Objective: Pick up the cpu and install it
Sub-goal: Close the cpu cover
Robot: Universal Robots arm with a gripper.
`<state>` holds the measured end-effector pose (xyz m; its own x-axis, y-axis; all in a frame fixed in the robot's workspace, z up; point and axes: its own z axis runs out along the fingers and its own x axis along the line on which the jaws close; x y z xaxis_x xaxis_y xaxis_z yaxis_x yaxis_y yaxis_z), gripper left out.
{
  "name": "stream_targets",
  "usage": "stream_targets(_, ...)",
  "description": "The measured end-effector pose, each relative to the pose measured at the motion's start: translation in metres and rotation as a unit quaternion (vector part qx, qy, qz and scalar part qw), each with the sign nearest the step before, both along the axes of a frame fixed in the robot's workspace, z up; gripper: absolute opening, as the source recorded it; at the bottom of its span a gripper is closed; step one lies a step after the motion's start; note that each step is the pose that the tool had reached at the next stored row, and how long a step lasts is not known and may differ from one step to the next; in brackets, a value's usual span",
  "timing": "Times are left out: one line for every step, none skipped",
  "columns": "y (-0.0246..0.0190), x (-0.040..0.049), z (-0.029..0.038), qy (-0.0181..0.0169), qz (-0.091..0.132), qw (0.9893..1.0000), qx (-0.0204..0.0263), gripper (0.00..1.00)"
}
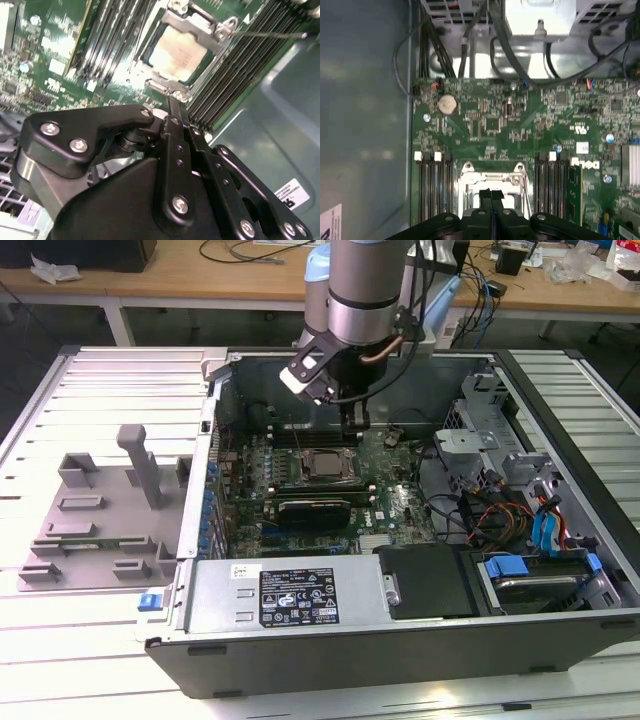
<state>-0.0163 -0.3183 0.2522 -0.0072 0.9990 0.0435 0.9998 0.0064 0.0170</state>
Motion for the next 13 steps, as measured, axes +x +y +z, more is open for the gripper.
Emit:
stream_targets(0.0, 0.0001, -0.0003, 0.0072, 0.0, 1.0, 0.0, 0.11)
stream_targets(0.0, 0.0002, -0.0006, 0.0184, 0.0, 0.9998, 0.0, 0.11)
stream_targets(0.0, 0.0002, -0.0006, 0.0189, 0.0, 0.9998, -0.0001, 0.11)
stream_targets(0.0, 0.0002, -0.0005, 0.0192, 0.0, 0.9998, -0.0001, 0.11)
stream_targets(-0.0001, 0.0002, -0.0006, 0.0194, 0.0, 0.9998, 0.0, 0.11)
stream_targets(-0.0006, 0.0003, -0.0007, 0.0194, 0.0, 0.9998, 0.0001, 0.11)
stream_targets(-0.0016, 0.0001, -0.0008, 0.0194, 0.0, 0.9998, 0.0001, 0.11)
stream_targets(-0.0032, -0.0015, -0.0023, 0.0194, 0.0, 0.9998, 0.0001, 0.11)
stream_targets(-0.0033, -0.0043, -0.0055, 0.0194, 0.0, 0.9998, 0.0, 0.11)
stream_targets(-0.0033, -0.0068, -0.0097, 0.0194, 0.0, 0.9998, 0.0, 0.11)
stream_targets(-0.0033, -0.0075, -0.0129, 0.0194, 0.0, 0.9998, -0.0001, 0.11)
stream_targets(-0.0033, -0.0075, -0.013, 0.0195, 0.0, 0.9998, -0.0002, 0.11)
stream_targets(-0.0033, -0.0075, -0.013, 0.0195, 0.0, 0.9998, -0.0003, 0.11)
